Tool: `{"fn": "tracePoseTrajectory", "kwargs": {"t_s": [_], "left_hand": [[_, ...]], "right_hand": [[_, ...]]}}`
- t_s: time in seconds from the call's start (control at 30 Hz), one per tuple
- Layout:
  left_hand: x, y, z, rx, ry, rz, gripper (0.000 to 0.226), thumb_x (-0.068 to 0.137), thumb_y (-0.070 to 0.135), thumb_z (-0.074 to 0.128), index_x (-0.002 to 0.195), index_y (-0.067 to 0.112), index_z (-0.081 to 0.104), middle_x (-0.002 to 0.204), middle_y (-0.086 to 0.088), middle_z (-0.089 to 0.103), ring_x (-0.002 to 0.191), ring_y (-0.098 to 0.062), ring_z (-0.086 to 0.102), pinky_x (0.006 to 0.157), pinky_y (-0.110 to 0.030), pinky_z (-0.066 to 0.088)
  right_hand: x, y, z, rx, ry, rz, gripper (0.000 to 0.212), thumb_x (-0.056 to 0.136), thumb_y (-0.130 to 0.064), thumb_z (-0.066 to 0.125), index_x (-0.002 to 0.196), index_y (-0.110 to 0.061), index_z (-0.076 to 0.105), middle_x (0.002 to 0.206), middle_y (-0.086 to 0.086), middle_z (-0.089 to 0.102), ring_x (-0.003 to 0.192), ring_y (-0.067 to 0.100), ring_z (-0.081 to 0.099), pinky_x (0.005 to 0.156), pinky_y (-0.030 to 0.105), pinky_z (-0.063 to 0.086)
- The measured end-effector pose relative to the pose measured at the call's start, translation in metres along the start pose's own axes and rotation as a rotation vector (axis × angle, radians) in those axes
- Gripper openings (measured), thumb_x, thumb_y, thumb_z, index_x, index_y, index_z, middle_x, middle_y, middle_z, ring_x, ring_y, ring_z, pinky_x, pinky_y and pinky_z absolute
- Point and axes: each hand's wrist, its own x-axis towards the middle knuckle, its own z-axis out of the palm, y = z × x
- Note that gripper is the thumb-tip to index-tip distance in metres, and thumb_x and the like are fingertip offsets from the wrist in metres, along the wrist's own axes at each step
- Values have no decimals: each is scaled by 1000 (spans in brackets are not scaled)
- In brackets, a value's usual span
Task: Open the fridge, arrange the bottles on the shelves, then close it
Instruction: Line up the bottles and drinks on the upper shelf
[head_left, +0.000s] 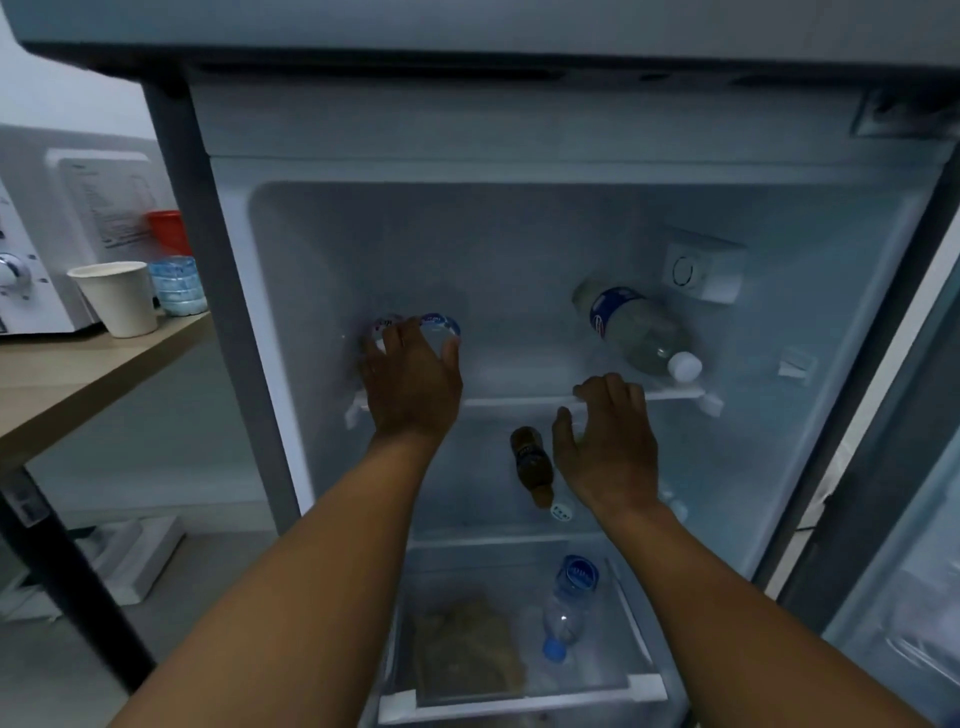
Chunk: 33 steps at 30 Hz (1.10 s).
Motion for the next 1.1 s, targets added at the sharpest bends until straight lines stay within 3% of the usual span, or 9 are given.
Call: {"fn": "tracePoseTrajectory", "kwargs": {"t_s": [0.23,0.5,0.63,0.77,0.87,0.93,1.0,1.1], "left_hand": [[8,1,-2,14,-69,-19,58,97,48,46,135,4,47,139,-22,47,133,-46,33,108,-54,30],[15,0,-6,59,-143,4,62,94,51,47,138,7,43,141,-20,41,134,-44,31,105,-55,35],[3,-5,-12,-54,-123,-10,69,88,52,57,137,6,42,138,-19,41,131,-40,38,98,-52,43],[-35,-24,-21,-214,-14,234,53,88,33,63,131,7,44,132,-10,45,116,-29,51,96,-38,46],[-62,-38,-25,-305,-42,392,47,89,14,60,134,13,46,142,-3,43,130,-20,43,107,-26,35],[-79,-52,-21,-227,-57,515,46,86,7,59,131,10,53,142,-6,47,140,-20,37,112,-30,32],[-92,-64,-16,-161,-135,601,43,83,6,60,126,9,58,138,-6,53,144,-20,33,114,-32,31],[-106,-78,-5,-62,-329,564,42,86,15,58,129,14,58,141,-7,53,138,-21,41,111,-34,38]], "right_hand": [[2,-4,0,2,2,41,16,88,-22,56,104,-17,55,106,-4,52,107,17,46,70,30,43],[2,-7,-9,-67,-91,37,24,85,-17,58,108,-18,53,109,-2,50,109,19,45,74,35,47],[3,-11,-13,-101,-123,33,26,84,-17,59,109,-18,50,110,-2,48,107,19,43,76,31,44],[1,-11,-11,-157,-129,17,31,80,-17,62,107,-19,47,108,-1,45,104,21,42,75,28,40],[1,-11,-11,-172,-144,26,36,78,-19,63,110,-17,46,111,0,44,109,21,41,80,31,44],[-3,-9,-11,-158,-148,18,41,78,-19,62,115,-16,46,116,2,44,113,22,40,83,33,46],[-6,-5,-10,-172,-148,-14,51,77,-17,63,125,-12,45,125,5,44,120,25,38,93,35,48],[-16,0,-4,-179,-157,-46,67,78,-20,55,140,-8,36,143,10,38,138,29,31,108,42,42]]}}
